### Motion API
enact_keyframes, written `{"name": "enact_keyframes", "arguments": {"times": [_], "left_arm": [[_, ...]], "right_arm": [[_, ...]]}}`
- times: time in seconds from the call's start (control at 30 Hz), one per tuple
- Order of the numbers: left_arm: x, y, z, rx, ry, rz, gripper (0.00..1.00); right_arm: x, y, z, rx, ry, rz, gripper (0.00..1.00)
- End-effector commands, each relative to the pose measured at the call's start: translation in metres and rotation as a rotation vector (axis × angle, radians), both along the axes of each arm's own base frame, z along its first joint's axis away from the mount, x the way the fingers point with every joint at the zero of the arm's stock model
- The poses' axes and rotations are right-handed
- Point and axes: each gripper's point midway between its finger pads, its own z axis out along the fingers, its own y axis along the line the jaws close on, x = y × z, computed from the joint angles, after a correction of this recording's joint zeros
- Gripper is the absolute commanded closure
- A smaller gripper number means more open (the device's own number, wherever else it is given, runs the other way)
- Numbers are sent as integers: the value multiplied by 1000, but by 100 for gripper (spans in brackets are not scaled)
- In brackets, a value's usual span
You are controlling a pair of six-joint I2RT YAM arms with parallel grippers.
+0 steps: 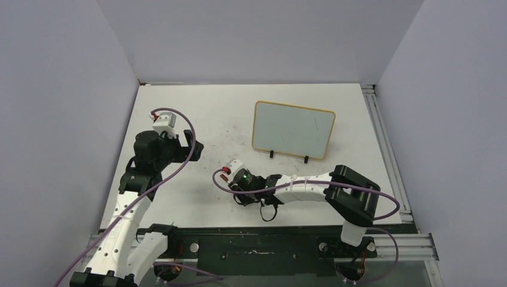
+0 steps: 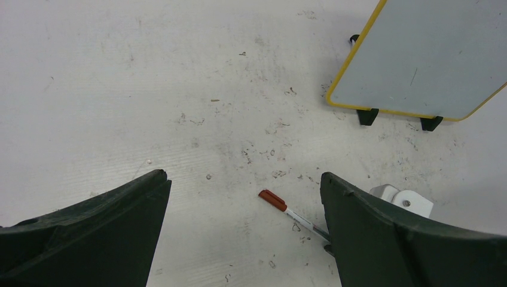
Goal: Write a sentence on the whiteboard
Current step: Open the whiteboard marker at the center of the board.
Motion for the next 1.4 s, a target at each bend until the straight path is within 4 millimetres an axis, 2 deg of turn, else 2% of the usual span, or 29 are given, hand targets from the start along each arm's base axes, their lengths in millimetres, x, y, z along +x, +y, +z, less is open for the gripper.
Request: {"name": "enact_keyframes", "arguments": {"times": [0.0,0.27,0.33,0.4,0.5,0.63,0.77,0.83,0.9,1.0,1.1,1.17,1.27,1.37], "left_arm": [[6,0,17,-8,-75,-6,4],[7,-1,16,-9,-70,-8,4],[7,-1,16,-10,-69,-11,4],[7,-2,15,-10,-69,-12,4],[7,-3,13,-11,-57,-19,4],[8,-3,12,-3,-51,-18,4],[6,0,15,20,-61,3,4],[3,-2,17,35,-83,-9,4],[-3,-16,18,60,-108,-76,4],[-22,-56,17,84,-144,-280,4],[-53,-100,17,95,-193,-529,4],[-83,-128,12,105,-230,-713,4],[-117,-149,-6,198,-245,-872,4],[-147,-161,-24,303,-264,-975,4]], "right_arm": [[9,16,11,16,-44,-10,61],[4,12,-3,-57,-62,-15,74],[4,8,-6,-75,-72,-34,81],[6,4,-4,-75,-90,-68,92],[9,0,7,-22,-117,-110,95],[10,-8,35,32,-125,-119,95],[7,-26,57,114,-24,-118,95],[-5,-36,62,175,82,-91,95],[-11,-47,73,227,161,-74,95],[-25,-62,87,254,270,-31,95],[-34,-75,109,292,354,-20,95],[-40,-84,124,333,424,-9,95],[-51,-97,144,362,516,-4,95],[-66,-106,151,348,575,12,95]]}}
